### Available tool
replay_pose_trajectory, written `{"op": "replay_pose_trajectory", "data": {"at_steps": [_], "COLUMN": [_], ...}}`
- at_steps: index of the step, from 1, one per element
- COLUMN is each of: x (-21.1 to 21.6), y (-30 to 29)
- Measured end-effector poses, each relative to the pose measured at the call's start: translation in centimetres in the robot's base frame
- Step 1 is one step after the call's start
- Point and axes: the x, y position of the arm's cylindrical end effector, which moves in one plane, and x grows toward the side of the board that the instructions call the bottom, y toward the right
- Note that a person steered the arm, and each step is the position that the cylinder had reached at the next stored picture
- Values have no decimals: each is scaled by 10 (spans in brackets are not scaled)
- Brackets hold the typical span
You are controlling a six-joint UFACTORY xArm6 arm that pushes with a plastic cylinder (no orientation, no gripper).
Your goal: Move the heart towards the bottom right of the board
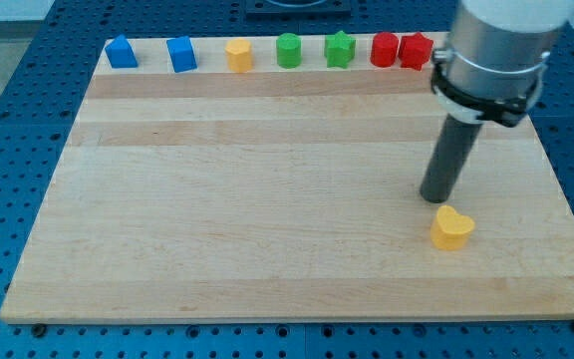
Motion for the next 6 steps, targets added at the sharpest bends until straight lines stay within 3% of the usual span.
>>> {"op": "replay_pose_trajectory", "data": {"at_steps": [1,2,4,5,6], "x": [46,65,12,50,50], "y": [-26,11,40,36,36]}}
